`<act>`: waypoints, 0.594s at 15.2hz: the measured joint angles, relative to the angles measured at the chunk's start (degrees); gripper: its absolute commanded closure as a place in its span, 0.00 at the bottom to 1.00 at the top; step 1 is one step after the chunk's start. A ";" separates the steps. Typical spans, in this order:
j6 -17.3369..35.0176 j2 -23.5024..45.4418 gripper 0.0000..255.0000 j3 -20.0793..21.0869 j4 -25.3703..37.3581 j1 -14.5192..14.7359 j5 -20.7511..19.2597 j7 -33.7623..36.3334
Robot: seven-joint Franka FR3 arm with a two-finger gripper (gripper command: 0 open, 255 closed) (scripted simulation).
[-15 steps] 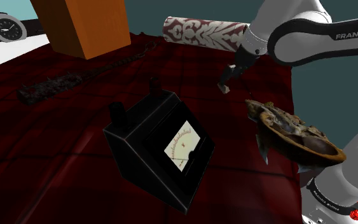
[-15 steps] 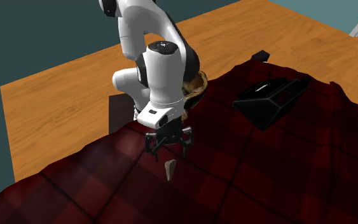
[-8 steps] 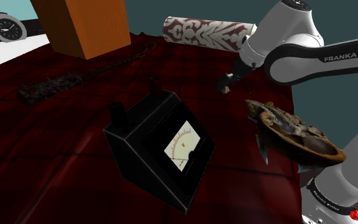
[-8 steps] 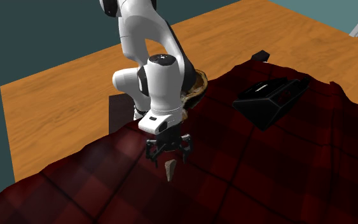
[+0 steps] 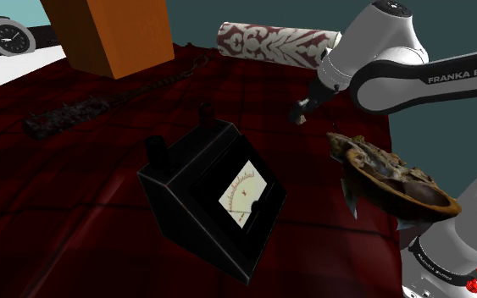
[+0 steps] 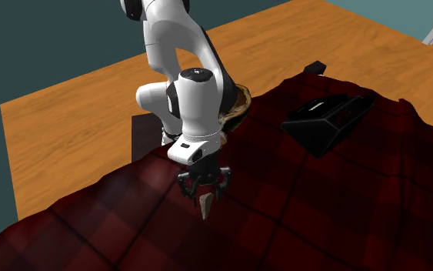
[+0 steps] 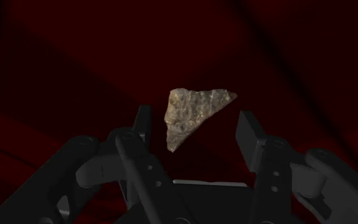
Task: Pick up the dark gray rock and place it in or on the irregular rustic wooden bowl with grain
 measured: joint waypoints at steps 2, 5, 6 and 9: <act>0.04 -0.07 1.00 -0.03 0.09 -0.02 -0.01 0.00; 0.26 -0.03 1.00 -0.02 0.14 -0.05 -0.04 0.05; 0.29 0.03 1.00 -0.01 0.18 -0.07 -0.05 0.04; 0.15 -0.05 1.00 -0.06 0.35 -0.08 -0.06 0.04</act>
